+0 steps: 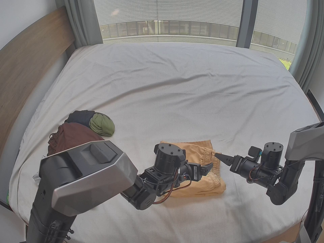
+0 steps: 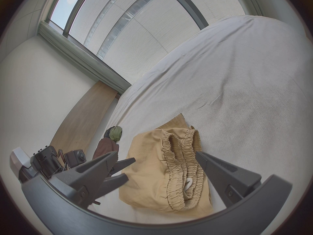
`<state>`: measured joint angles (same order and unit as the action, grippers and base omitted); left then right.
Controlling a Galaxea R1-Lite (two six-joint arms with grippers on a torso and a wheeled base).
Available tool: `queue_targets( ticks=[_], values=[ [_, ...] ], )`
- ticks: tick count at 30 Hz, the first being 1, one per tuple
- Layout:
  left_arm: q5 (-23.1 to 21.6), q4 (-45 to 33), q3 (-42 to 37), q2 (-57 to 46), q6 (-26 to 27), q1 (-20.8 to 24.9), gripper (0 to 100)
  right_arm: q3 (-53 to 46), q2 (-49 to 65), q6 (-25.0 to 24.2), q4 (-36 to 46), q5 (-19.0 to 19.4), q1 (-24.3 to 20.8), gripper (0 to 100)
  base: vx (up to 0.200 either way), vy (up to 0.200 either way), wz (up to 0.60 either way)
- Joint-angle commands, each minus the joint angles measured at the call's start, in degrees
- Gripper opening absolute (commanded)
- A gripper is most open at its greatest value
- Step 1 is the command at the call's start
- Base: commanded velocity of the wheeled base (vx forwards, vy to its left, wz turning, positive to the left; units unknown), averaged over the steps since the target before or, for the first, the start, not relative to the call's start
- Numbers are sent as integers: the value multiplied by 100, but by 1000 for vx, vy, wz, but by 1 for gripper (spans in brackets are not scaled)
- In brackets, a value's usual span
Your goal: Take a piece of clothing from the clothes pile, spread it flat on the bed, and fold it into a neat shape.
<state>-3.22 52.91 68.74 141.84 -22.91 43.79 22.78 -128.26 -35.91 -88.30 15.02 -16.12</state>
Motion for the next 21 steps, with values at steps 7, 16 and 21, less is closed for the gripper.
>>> queue_targets(
  ticks=[7, 16, 21],
  values=[
    [32, 185, -1012, -780, 14, -503, 100, -28, -244, -74, -12, 1, -252, 100, 0, 0, 0],
    [-74, 993, -2304, -1528, -21, -1153, 100, 270, -270, -39, -12, 19, -234, 100, 0, 0, 0],
    [-504, 1371, -3139, -2072, -47, -1584, 100, 666, -314, -3, 5, 63, -252, 100, 0, 0, 0]
  ],
)
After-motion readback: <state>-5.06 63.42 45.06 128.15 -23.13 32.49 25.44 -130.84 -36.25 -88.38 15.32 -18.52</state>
